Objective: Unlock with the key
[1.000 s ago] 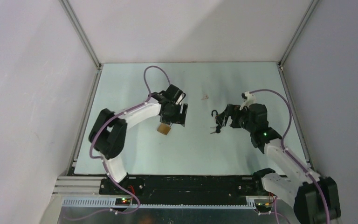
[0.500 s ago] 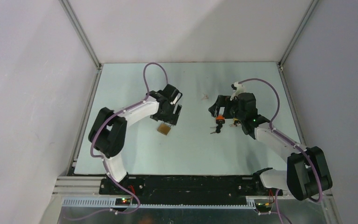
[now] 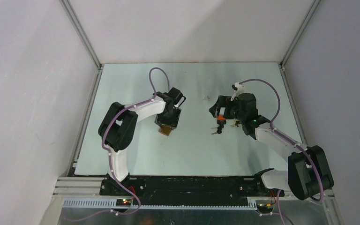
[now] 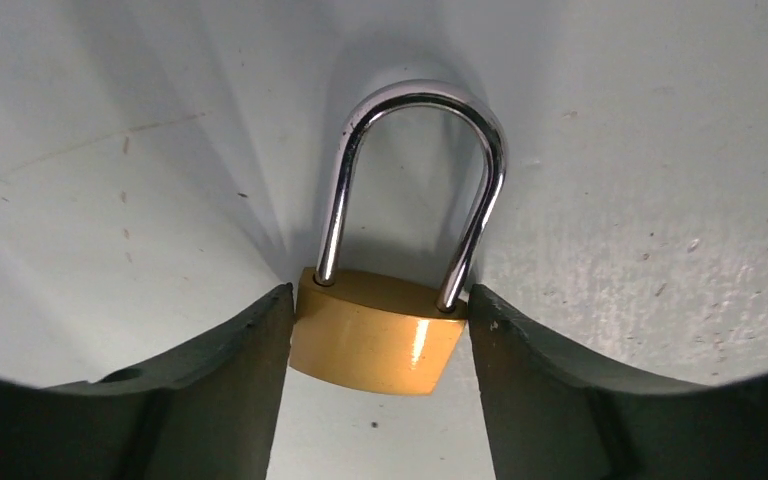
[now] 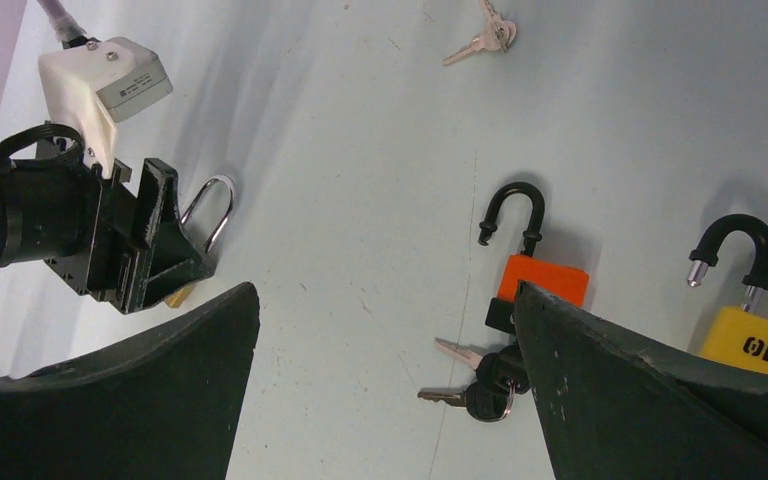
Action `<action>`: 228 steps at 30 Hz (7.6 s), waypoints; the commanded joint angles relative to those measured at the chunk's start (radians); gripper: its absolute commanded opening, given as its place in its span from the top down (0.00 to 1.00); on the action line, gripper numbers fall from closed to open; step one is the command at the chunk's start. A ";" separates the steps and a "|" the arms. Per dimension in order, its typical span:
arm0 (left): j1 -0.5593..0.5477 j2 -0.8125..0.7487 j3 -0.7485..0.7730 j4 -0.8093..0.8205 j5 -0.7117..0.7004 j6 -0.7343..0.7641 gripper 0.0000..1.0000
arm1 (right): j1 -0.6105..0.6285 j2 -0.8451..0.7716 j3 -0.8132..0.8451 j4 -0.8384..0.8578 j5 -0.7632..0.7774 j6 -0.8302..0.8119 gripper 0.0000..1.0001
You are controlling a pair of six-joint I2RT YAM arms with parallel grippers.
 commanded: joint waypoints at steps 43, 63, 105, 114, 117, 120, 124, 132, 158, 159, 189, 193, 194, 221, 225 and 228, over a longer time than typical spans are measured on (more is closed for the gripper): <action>0.026 -0.618 -0.256 0.005 -0.128 -0.481 0.06 | 0.025 0.952 0.994 -0.463 0.197 -0.246 0.63; 0.032 -0.844 -0.383 0.047 -0.183 -0.405 0.06 | 0.028 0.935 0.978 -0.520 0.127 -0.190 1.00; 0.116 -1.042 -0.613 0.290 0.119 -0.625 0.03 | 0.632 -0.131 -0.077 -0.378 0.282 0.152 0.40; 0.145 -1.051 -0.566 0.242 0.157 -0.429 0.03 | 0.602 -0.027 0.099 -0.582 0.214 -0.104 0.40; 0.163 -1.051 -0.555 0.222 0.215 -0.387 0.03 | 0.596 0.068 0.198 -0.654 0.196 -0.109 0.40; 0.165 -1.071 -0.578 0.213 0.256 -0.332 0.03 | 0.598 0.129 0.231 -0.669 0.158 -0.136 0.41; 0.165 -1.120 -0.603 0.194 0.299 -0.294 0.03 | 0.578 0.229 0.306 -0.728 0.138 -0.130 0.43; 0.165 -1.195 -0.612 0.166 0.349 -0.204 0.03 | 0.592 0.394 0.349 -0.701 0.173 -0.100 0.46; 0.158 -1.115 -0.647 0.224 0.301 -0.391 0.04 | 0.571 0.439 0.333 -0.768 0.158 -0.249 0.58; 0.157 -1.112 -0.646 0.226 0.303 -0.394 0.04 | 0.572 0.441 0.332 -0.757 0.158 -0.248 0.58; 0.081 -0.975 -0.648 0.343 0.337 -0.505 0.04 | 0.539 0.197 0.154 -0.373 0.054 -0.121 1.00; 0.038 -0.889 -0.605 0.397 0.350 -0.553 0.04 | 0.526 0.095 0.081 -0.249 0.054 -0.049 1.00; 0.033 -0.861 -0.598 0.407 0.357 -0.573 0.04 | 0.519 0.069 0.061 -0.230 0.062 -0.028 1.00; -0.073 -0.967 -0.607 0.358 -0.018 -0.707 0.16 | 0.614 -0.097 0.003 -0.122 0.319 0.087 0.96; 0.044 -1.063 -0.641 0.161 -0.119 -0.712 0.12 | 0.609 -0.105 0.003 -0.178 0.339 0.069 0.66; 0.196 -1.119 -0.686 0.024 -0.169 -0.721 0.10 | 0.602 -0.115 0.003 -0.226 0.349 0.060 0.46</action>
